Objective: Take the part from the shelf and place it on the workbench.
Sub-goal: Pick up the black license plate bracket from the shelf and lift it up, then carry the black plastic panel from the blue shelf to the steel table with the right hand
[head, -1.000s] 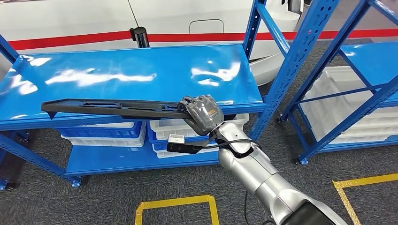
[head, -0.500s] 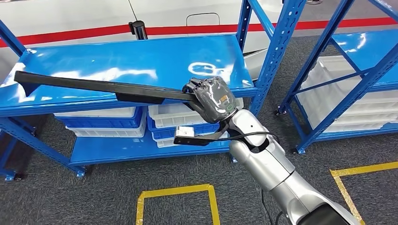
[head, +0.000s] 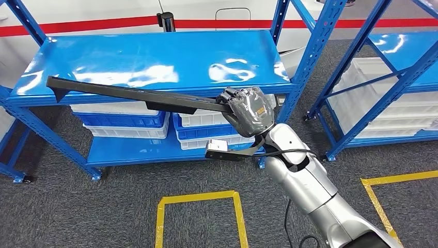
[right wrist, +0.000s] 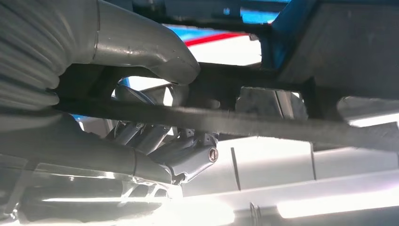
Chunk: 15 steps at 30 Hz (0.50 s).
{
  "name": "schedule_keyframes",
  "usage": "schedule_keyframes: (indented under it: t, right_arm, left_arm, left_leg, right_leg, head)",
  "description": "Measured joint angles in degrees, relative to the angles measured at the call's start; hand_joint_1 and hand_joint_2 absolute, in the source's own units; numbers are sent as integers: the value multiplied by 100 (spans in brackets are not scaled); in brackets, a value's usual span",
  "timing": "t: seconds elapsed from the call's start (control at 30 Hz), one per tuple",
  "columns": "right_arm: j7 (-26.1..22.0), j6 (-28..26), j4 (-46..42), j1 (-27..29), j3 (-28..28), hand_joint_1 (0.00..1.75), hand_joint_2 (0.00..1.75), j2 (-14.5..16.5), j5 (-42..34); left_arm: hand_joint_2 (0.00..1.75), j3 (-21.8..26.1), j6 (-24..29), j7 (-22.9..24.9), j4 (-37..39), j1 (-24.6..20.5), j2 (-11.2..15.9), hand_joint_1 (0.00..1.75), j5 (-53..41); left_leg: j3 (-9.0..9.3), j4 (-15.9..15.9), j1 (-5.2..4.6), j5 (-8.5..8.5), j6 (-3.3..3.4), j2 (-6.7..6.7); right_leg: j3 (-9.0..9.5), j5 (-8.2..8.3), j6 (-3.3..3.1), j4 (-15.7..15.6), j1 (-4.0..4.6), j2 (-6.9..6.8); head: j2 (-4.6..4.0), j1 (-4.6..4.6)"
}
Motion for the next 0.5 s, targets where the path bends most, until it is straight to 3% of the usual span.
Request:
schedule_keyframes:
  t: [0.03, 0.1, 0.17, 0.23, 0.27, 0.33, 0.37, 0.4, 0.43, 0.5]
  right_arm:
    - [0, 27, -1, 3, -4, 175, 175, -11, -7]
    - [-27, 71, -1, -9, -25, 175, 175, -34, -49]
    - [-63, 96, -2, -21, -54, 175, 175, -63, -98]
    - [-77, 115, 1, -17, -68, 175, 175, -94, -121]
    - [-80, 126, 2, -15, -69, 175, 175, -104, -127]
    - [-81, 142, 5, -10, -70, 175, 175, -115, -132]
    - [-85, 145, 5, -9, -70, 175, 175, -121, -133]
    - [-92, 146, 6, -6, -70, 175, 175, -128, -137]
    - [-106, 148, 8, -2, -70, 175, 175, -140, -145]
    - [-159, 149, 24, 4, -70, 175, 175, -169, -186]
  left_arm:
    - [175, 0, -9, -4, 0, -2, 2, 0, 1]
    - [175, 0, -15, -13, -1, -7, 4, 0, 2]
    - [175, 0, -16, -22, -1, -12, 4, 0, 2]
    - [175, 0, -17, -26, 4, -2, 13, 0, 4]
    - [175, 0, -17, -26, 8, 6, 19, 0, 6]
    - [175, 0, -18, -26, 14, 20, 31, 0, 8]
    - [175, 0, -18, -25, 13, 20, 31, 0, 8]
    - [175, 0, -18, -25, 13, 19, 31, 0, 9]
    - [175, 0, -18, -25, 13, 15, 33, 0, 10]
    - [175, 0, -15, -25, 13, 10, 40, 0, 20]
  left_leg:
    - [-79, 5, -5, 69, -14, 0]
    - [-199, 16, -25, 197, -64, -5]
    - [-249, -9, -35, 327, -124, -8]
    - [-281, -56, -22, 428, -187, -16]
    - [-326, -16, -10, 341, -220, -25]
    - [-479, 379, 20, -183, -288, -41]
    - [-571, 744, 28, -529, -325, -44]
    - [-638, 1130, 37, -768, -358, -45]
    - [-665, 1446, 46, -858, -384, -46]
    - [-487, 1600, 75, -668, -412, -43]
  right_leg:
    - [271, 101, 24, -287, 4, 0]
    - [956, 78, -25, -1185, 43, 1]
    - [1280, -45, -111, -1740, 93, 8]
    - [1205, 19, -191, -1813, 62, 8]
    - [1155, 85, -245, -1819, 32, 1]
    - [1029, 249, -340, -1822, -25, -15]
    - [947, 331, -365, -1817, -19, -18]
    - [858, 407, -371, -1810, -17, -19]
    - [767, 475, -363, -1799, -16, -21]
    - [581, 591, -327, -1759, -20, -24]
  head:
    - [0, -1]
    - [0, -3]
    - [0, -14]
    - [0, -26]
    - [0, -28]
    - [0, -50]
    - [0, -61]
    - [0, -69]
    - [0, -67]
    - [0, -70]
